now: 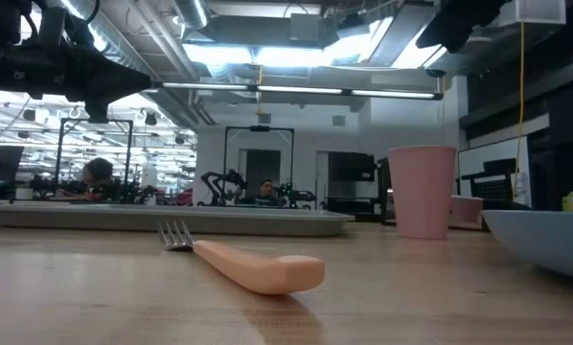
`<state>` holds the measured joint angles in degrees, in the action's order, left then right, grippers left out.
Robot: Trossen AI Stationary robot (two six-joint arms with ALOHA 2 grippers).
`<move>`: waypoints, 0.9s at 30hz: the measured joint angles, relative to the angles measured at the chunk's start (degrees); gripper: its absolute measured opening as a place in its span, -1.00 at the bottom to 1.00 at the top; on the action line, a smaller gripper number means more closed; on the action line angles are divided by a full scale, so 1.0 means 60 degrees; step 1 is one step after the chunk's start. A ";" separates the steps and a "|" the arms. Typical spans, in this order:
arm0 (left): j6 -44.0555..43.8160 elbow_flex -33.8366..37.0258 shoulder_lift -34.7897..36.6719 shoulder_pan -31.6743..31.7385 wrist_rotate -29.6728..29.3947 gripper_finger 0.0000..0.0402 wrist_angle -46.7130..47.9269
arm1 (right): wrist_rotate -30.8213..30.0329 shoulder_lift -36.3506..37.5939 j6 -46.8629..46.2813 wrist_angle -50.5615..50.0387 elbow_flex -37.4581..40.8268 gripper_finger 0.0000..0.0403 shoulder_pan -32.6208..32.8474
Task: Pick and place plate/cup/fork/spoon on tray
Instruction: Put the pink cup to the top right of the serving tray
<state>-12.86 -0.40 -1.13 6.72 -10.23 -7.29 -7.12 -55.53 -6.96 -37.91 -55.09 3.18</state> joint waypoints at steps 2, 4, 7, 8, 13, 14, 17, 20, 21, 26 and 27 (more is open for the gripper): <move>0.0000 0.0000 0.0000 0.0000 -0.0034 -0.86 -0.0002 | 0.0023 0.0002 -0.0316 -0.0103 0.0000 -0.92 0.0000; 0.0000 0.0000 0.0000 0.0000 -0.0119 -0.86 0.0001 | 0.0027 0.0000 -0.0568 -0.0184 0.0000 -0.92 0.0000; 0.0000 0.0000 0.0000 0.0000 -0.0136 -0.86 0.0001 | -0.0140 0.0000 -0.0894 -0.0197 0.0000 -0.91 0.0003; 0.0000 0.0000 0.0000 0.0000 -0.0136 -0.86 0.0006 | -0.0298 0.0000 -0.1046 -0.0211 0.0001 -0.88 0.0004; -0.0007 0.0000 0.0000 0.0000 -0.0138 -0.86 0.0072 | -0.0977 -0.0023 -0.1460 -0.0725 0.0000 -0.60 0.0004; -0.0007 0.0000 0.0000 0.0000 -0.0136 -0.86 0.0074 | -0.1120 -0.0051 -0.1577 -0.0873 0.0000 -0.52 0.0004; -0.0011 0.0000 0.0000 0.0000 -0.0139 -0.86 0.0074 | -0.1274 -0.0166 -0.1974 -0.1415 0.0016 -0.30 0.0004; -0.0013 0.0000 0.0001 0.0000 -0.0196 -0.86 0.0080 | -0.0325 -0.0285 -0.1903 -0.1636 0.0199 -0.15 -0.0042; -0.0014 0.0000 0.0000 0.0000 -0.0218 -0.86 0.0085 | -0.0143 -0.0329 -0.1735 -0.1472 0.0330 -0.11 -0.0043; -0.0011 0.0000 0.0000 0.0000 -0.0230 -0.86 0.0099 | -0.0087 -0.0545 -0.1551 -0.0585 0.1061 -0.06 0.0087; -0.0011 0.0000 0.0000 0.0000 -0.0230 -0.86 0.0103 | -0.0084 -0.0600 -0.1550 -0.0460 0.1177 -0.06 0.0087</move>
<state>-12.93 -0.40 -1.13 6.72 -11.62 -6.68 -7.63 -59.13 -16.27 -40.67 -48.03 3.70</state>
